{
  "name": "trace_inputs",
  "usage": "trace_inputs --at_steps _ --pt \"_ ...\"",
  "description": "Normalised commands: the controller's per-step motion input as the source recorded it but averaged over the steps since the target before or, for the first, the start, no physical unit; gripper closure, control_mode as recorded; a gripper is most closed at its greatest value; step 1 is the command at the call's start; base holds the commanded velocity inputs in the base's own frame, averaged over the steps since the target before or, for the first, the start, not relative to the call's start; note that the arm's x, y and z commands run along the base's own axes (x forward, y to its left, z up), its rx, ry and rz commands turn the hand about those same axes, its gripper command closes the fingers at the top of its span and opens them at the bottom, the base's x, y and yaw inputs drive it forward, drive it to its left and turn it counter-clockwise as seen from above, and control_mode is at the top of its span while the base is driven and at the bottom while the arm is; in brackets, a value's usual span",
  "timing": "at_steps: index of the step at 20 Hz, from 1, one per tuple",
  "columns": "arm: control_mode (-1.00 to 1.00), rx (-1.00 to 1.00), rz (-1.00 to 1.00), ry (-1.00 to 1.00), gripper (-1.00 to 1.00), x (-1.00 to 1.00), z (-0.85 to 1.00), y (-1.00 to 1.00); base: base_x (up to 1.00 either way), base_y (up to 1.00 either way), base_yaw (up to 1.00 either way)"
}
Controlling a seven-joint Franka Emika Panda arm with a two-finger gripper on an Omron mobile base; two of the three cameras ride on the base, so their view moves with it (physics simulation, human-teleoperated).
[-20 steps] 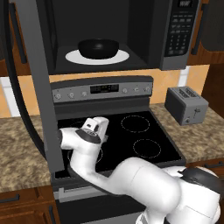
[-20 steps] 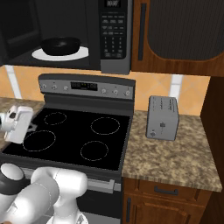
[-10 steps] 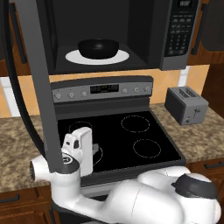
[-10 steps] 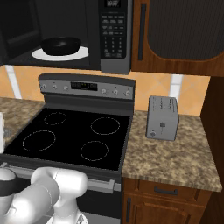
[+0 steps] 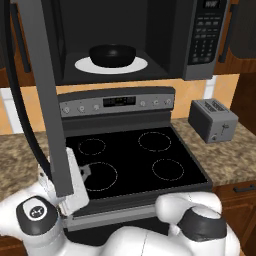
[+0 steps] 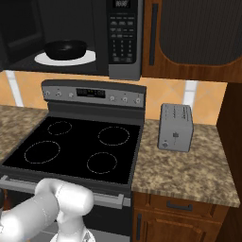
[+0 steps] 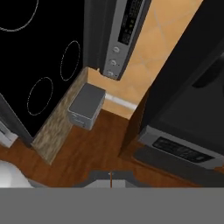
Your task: Open the microwave, place the bowl with waffle inside the microwave, then close the microwave door and turn it on.
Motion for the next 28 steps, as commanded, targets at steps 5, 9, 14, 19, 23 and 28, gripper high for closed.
trace_inputs --at_steps 5,9,14,19,23,28 --pt "-1.00 -0.10 0.03 -0.06 1.00 0.08 0.34 0.84 0.00 0.00 0.00" --pt "-1.00 -0.12 0.22 -0.01 1.00 0.46 0.00 0.79 0.00 0.00 0.00" --pt "-1.00 -0.01 0.15 -0.20 1.00 0.26 0.15 0.34 0.00 0.00 0.00" --pt "-1.00 0.03 0.14 -0.35 1.00 0.02 0.28 0.03 0.00 0.00 0.00" --pt "-1.00 -0.01 0.25 -0.32 1.00 0.04 0.24 0.08 0.00 0.00 0.00" --pt "-1.00 -0.19 0.46 -0.11 1.00 0.33 0.07 0.01 0.00 0.00 0.00"
